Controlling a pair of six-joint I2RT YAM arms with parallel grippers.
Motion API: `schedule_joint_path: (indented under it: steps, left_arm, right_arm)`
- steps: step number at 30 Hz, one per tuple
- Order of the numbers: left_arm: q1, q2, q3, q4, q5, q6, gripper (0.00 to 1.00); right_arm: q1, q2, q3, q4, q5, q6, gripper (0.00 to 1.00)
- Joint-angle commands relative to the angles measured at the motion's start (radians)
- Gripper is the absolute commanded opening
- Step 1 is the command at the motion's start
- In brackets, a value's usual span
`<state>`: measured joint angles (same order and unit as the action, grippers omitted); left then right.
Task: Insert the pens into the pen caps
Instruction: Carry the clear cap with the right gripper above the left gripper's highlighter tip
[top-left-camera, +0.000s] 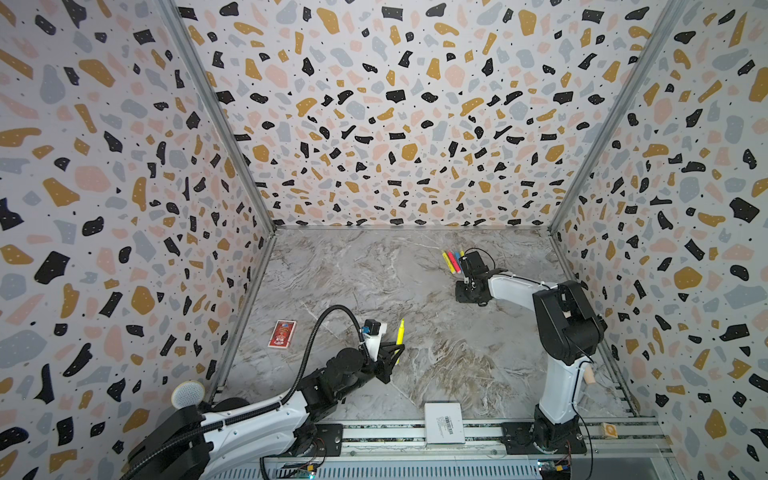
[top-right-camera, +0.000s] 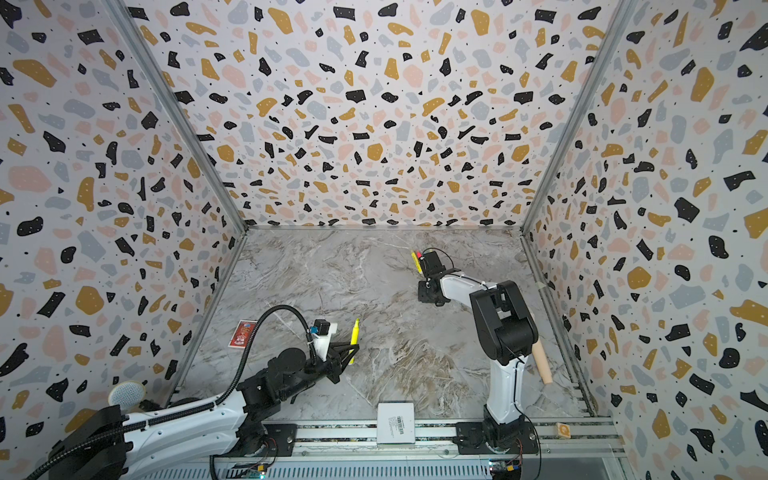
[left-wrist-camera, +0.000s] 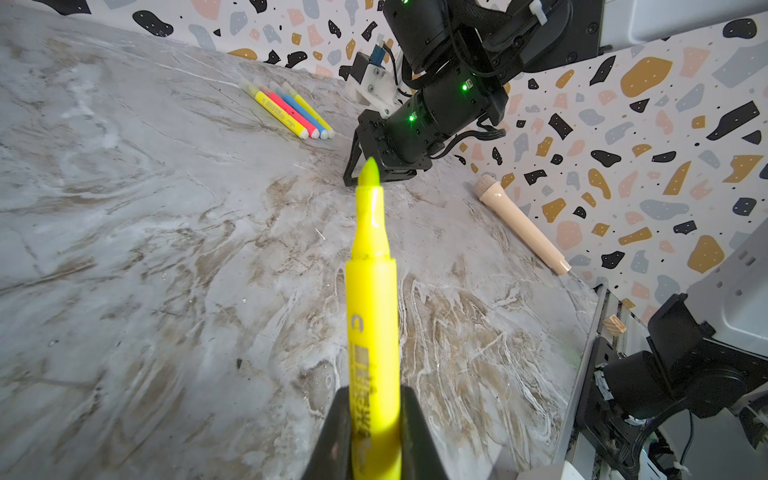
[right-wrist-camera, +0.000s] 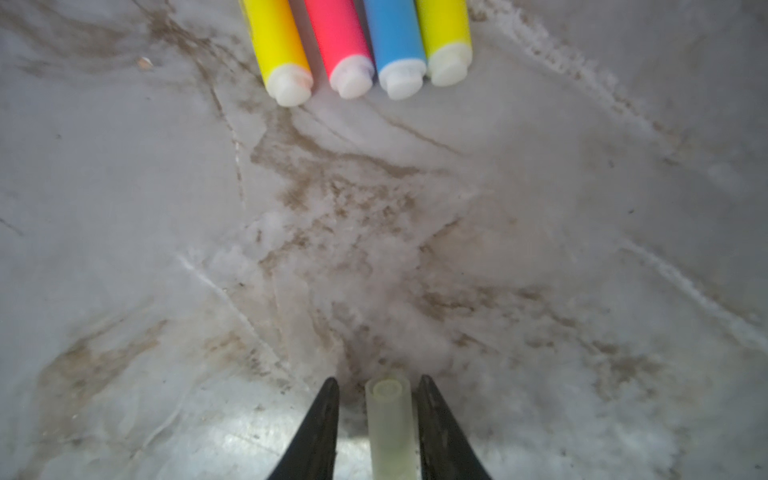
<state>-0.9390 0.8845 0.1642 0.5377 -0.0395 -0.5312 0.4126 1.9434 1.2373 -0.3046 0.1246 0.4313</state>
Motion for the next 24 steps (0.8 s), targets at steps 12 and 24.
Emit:
schedule_joint_path:
  steps: [12, 24]
  left_arm:
    - [-0.003, -0.018, 0.012, 0.018, -0.007, 0.022, 0.0]
    - [-0.003, -0.047, 0.069, 0.0, 0.022, 0.024, 0.0]
  right_arm:
    - [0.025, -0.043, 0.009, -0.041, -0.079, -0.051, 0.1]
    - [0.009, -0.459, -0.285, 0.451, -0.624, 0.062, 0.08]
